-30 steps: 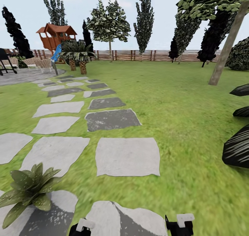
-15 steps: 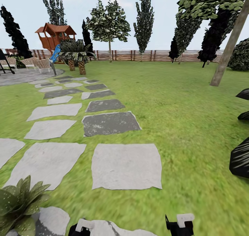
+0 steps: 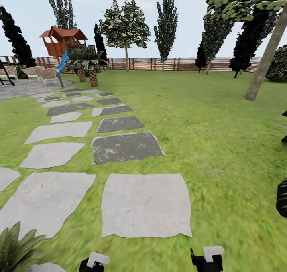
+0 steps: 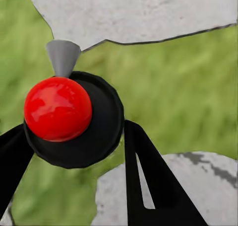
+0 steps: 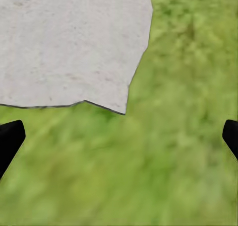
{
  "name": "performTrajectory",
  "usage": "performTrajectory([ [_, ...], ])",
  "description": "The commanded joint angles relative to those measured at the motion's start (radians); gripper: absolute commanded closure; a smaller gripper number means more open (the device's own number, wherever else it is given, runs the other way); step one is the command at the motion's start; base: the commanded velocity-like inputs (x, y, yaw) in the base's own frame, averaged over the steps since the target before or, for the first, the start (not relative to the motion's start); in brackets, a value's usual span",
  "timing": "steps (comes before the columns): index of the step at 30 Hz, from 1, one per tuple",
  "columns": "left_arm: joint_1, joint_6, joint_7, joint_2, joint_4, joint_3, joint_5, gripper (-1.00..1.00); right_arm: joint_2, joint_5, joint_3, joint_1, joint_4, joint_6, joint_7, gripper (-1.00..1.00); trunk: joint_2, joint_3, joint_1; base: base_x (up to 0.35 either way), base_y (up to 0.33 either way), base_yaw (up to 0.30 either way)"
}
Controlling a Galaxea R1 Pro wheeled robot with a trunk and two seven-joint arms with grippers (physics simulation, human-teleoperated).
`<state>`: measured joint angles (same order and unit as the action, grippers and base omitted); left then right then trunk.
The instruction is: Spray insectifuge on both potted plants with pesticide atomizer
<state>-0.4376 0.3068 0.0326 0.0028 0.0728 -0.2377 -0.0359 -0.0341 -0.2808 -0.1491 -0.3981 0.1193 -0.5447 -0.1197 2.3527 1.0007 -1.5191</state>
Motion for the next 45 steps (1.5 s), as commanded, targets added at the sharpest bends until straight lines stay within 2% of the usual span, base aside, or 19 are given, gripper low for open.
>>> performTrajectory([
  [1, -0.001, 0.003, 0.003, 0.0, -0.001, -0.003, -0.004, 1.0, 0.0, -0.011, -0.006, -0.001, -0.001, -0.003, -0.005, -1.0, 0.0, 0.001, 0.0, 0.338, 0.0, 0.0],
  [24, -0.001, 0.002, 0.003, 0.0, -0.001, -0.003, -0.004, 1.0, 0.0, -0.012, -0.006, 0.0, -0.001, -0.003, -0.005, -1.0, 0.0, 0.001, 0.0, 0.338, 0.0, 0.001],
  [45, 0.0, 0.002, 0.003, 0.0, -0.001, -0.003, -0.004, 1.0, 0.0, -0.012, -0.006, -0.001, -0.001, -0.003, -0.005, -1.0, 0.0, 0.001, 0.0, 0.336, -0.049, 0.177],
])
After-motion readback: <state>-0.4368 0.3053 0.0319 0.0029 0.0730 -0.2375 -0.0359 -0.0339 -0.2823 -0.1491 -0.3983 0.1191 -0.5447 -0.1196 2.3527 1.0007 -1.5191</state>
